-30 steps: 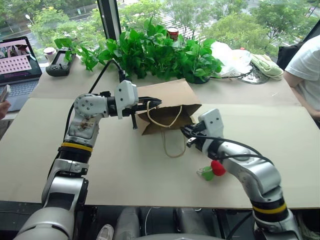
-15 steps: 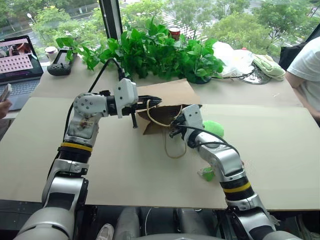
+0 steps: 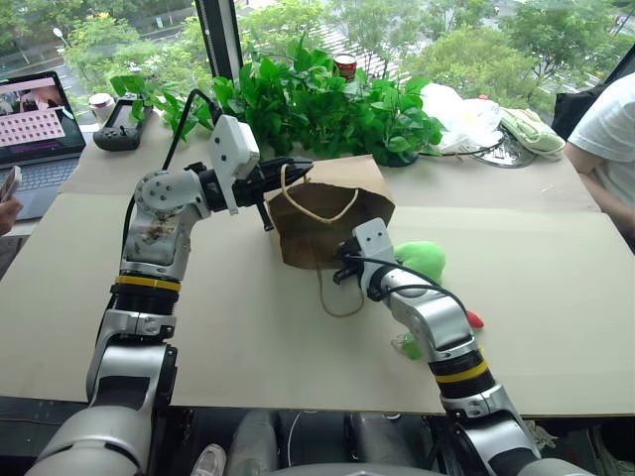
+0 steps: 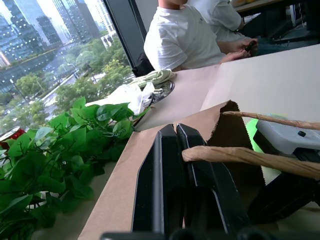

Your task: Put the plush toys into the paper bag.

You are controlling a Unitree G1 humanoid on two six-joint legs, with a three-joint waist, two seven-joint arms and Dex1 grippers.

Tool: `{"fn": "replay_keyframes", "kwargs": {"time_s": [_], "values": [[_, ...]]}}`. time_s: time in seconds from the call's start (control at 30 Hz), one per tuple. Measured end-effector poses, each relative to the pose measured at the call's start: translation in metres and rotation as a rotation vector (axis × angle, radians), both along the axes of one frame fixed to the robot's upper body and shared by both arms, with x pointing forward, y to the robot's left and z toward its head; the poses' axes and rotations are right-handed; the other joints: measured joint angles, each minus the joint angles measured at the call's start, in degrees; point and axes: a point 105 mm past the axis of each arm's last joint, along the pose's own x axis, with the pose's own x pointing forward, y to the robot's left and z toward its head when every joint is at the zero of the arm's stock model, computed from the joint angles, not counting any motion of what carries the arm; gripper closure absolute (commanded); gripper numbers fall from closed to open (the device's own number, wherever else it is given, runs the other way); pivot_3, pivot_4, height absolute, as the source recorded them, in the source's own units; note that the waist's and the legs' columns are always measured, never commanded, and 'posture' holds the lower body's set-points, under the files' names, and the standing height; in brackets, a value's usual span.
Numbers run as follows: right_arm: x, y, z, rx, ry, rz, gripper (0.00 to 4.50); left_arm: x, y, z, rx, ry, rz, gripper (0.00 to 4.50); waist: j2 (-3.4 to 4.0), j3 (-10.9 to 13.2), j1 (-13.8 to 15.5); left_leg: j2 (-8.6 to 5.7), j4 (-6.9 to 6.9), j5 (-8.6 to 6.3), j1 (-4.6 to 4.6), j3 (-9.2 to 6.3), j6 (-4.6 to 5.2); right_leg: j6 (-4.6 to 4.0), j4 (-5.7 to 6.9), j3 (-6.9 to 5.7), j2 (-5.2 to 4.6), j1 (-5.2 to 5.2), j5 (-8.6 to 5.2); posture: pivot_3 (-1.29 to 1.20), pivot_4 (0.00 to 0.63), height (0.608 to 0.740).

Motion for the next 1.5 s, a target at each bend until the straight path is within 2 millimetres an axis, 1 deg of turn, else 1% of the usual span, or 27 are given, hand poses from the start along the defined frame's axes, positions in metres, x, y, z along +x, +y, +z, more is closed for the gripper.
{"fn": "replay_keyframes", "kwargs": {"time_s": [0.13,0.2,0.3,0.37,0.4,0.43,0.53,0.63,0.67,0.7,0.73,0.83,0.87,0.9,0.93,0.97,1.0,1.07,1.17,1.37,1.47,1.5], "values": [[0.0,0.0,0.0,-0.007,-0.001,0.004,4.45,-0.001,-0.001,0.002,-0.001,-0.001,0.002,4.5,0.0,0.0,0.01,0.0,0.0,0.0,0.0,0.0,0.0,0.0,0.0,0.0,0.0,0.01,0.0,0.0,0.15,0.74],[-0.001,0.001,0.004,0.014,0.001,0.01,4.45,-0.002,-0.002,0.003,0.0,-0.002,0.0,4.5,0.0,0.0,0.02,0.0,0.0,0.0,-0.02,0.0,0.0,0.0,0.0,0.0,0.0,-0.03,0.0,0.0,0.15,0.74],[-0.004,0.001,0.022,0.08,-0.032,0.02,4.45,-0.002,-0.003,0.003,-0.002,0.005,0.0,4.5,0.0,0.0,0.04,0.0,-0.01,0.0,-0.05,0.0,0.0,0.0,0.0,0.0,0.0,-0.06,0.0,0.0,0.15,0.74],[-0.008,-0.002,0.037,0.118,-0.058,0.022,4.45,-0.002,-0.004,0.002,-0.005,0.007,-0.001,4.5,0.0,0.0,0.06,0.0,-0.02,0.0,-0.05,-0.01,0.0,0.0,-0.01,0.0,0.0,-0.06,0.0,0.0,0.15,0.74],[-0.01,-0.005,0.041,0.13,-0.063,0.021,4.45,-0.003,-0.004,0.002,-0.006,0.007,-0.003,4.5,0.0,0.0,0.07,0.0,-0.02,0.0,-0.06,0.0,0.0,0.0,-0.01,0.0,0.0,-0.06,0.0,0.0,0.15,0.74],[-0.014,-0.009,0.05,0.153,-0.077,0.018,4.19,-0.003,-0.005,0.002,-0.007,0.007,-0.003,4.5,0.0,0.0,0.12,0.0,-0.03,0.0,-0.06,-0.01,0.0,0.0,-0.01,-0.01,0.0,-0.05,0.0,0.0,0.15,0.74],[-0.022,-0.02,0.063,0.191,-0.095,0.008,3.38,-0.003,-0.005,0.002,-0.008,0.007,-0.004,4.5,0.0,0.0,0.13,0.0,-0.03,0.0,-0.06,0.0,0.0,0.0,-0.02,0.0,0.0,-0.05,0.0,0.0,0.15,0.74],[-0.032,-0.032,0.073,0.21,-0.101,0.002,2.28,-0.003,-0.006,0.001,-0.009,0.008,-0.005,4.5,0.0,0.0,0.13,0.0,-0.03,0.0,-0.05,-0.01,0.0,0.0,-0.02,-0.01,0.0,-0.05,0.0,0.0,0.15,0.74],[-0.036,-0.039,0.075,0.211,-0.1,-0.008,1.89,-0.003,-0.006,0.001,-0.009,0.008,-0.006,4.5,0.0,0.0,0.13,0.0,-0.03,0.0,-0.05,-0.01,0.0,0.0,-0.02,0.0,0.0,-0.05,0.0,0.0,0.15,0.74],[-0.037,-0.044,0.076,0.206,-0.103,-0.018,1.69,-0.003,-0.006,0.001,-0.009,0.008,-0.005,4.5,0.0,0.0,0.13,0.0,-0.03,0.0,-0.05,-0.01,0.0,0.0,-0.03,0.0,0.0,-0.05,0.0,0.0,0.15,0.74],[-0.039,-0.05,0.078,0.202,-0.101,-0.032,1.21,-0.003,-0.006,0.001,-0.01,0.008,-0.006,4.5,0.0,0.0,0.13,-0.01,-0.03,0.0,-0.06,-0.01,0.0,0.0,-0.03,0.0,0.0,-0.05,0.0,0.0,0.15,0.74],[-0.041,-0.08,0.085,0.177,-0.111,-0.111,0.23,-0.003,-0.006,0.001,-0.01,0.009,-0.006,4.5,0.0,0.0,0.13,-0.01,-0.03,0.0,-0.05,-0.01,0.0,0.0,-0.04,0.0,0.0,-0.04,0.0,0.0,0.15,0.74],[-0.04,-0.09,0.086,0.161,-0.119,-0.144,0.04,-0.003,-0.006,0.001,-0.01,0.01,-0.006,4.5,0.0,0.0,0.13,-0.01,-0.03,0.0,-0.05,-0.01,0.0,0.0,-0.05,0.0,0.0,-0.04,0.0,0.0,0.15,0.74],[-0.04,-0.099,0.086,0.137,-0.121,-0.175,0.04,-0.003,-0.006,0.001,-0.01,0.01,-0.006,4.5,0.0,0.0,0.13,-0.02,-0.04,0.0,-0.05,-0.01,0.0,0.0,-0.05,0.0,0.0,-0.04,0.0,0.0,0.15,0.74],[-0.039,-0.108,0.082,0.099,-0.108,-0.211,0.04,-0.003,-0.006,0.001,-0.01,0.011,-0.006,4.5,0.0,0.0,0.1,-0.02,-0.04,0.0,-0.04,-0.01,0.0,0.0,-0.06,0.0,0.0,-0.04,0.0,0.0,0.15,0.74],[-0.04,-0.112,0.078,0.082,-0.096,-0.228,0.04,-0.003,-0.006,0.0,-0.011,0.011,-0.007,4.5,0.0,0.0,0.09,-0.02,-0.06,0.0,-0.04,-0.01,0.0,0.0,-0.06,0.0,0.0,-0.04,0.0,0.0,0.15,0.74],[-0.04,-0.118,0.067,0.06,-0.056,-0.261,0.04,-0.002,-0.006,0.0,-0.01,0.012,-0.006,4.5,0.0,0.0,0.01,-0.02,-0.06,0.0,-0.04,-0.01,0.0,0.0,-0.06,0.01,0.0,-0.05,0.0,0.0,0.15,0.74],[-0.042,-0.123,0.048,0.036,0.015,-0.289,0.04,-0.003,-0.006,0.0,-0.01,0.013,-0.008,4.5,0.0,0.0,-0.09,-0.02,-0.07,0.0,-0.04,-0.01,0.0,0.0,-0.06,0.02,0.0,-0.06,0.0,0.0,0.15,0.74],[-0.044,-0.121,0.031,0.021,0.072,-0.3,0.04,-0.003,-0.006,0.0,-0.01,0.012,-0.009,4.5,0.0,0.0,-0.13,-0.02,-0.07,0.0,-0.04,-0.01,0.0,0.0,-0.06,0.03,0.0,-0.05,0.0,0.0,0.15,0.74],[-0.043,-0.112,0.022,0.066,0.105,-0.307,0.04,-0.003,-0.007,-0.001,-0.003,0.006,-0.017,4.5,0.0,0.0,0.03,-0.03,-0.05,0.0,-0.04,-0.03,0.0,0.0,-0.06,0.03,0.0,-0.02,0.0,0.0,0.15,0.74],[-0.042,-0.106,0.019,0.091,0.112,-0.297,0.74,-0.005,-0.01,-0.001,0.006,-0.004,-0.028,4.5,0.01,0.0,0.03,-0.03,-0.06,0.0,-0.04,-0.03,0.0,0.0,-0.06,0.03,0.0,-0.02,0.0,0.0,0.15,0.74],[-0.042,-0.105,0.019,0.097,0.11,-0.292,1.09,-0.005,-0.01,-0.002,0.008,-0.003,-0.031,4.5,0.01,0.0,0.02,-0.03,-0.06,0.0,-0.04,-0.03,0.0,0.0,-0.06,0.03,0.0,-0.02,0.0,0.0,0.15,0.74]]}}
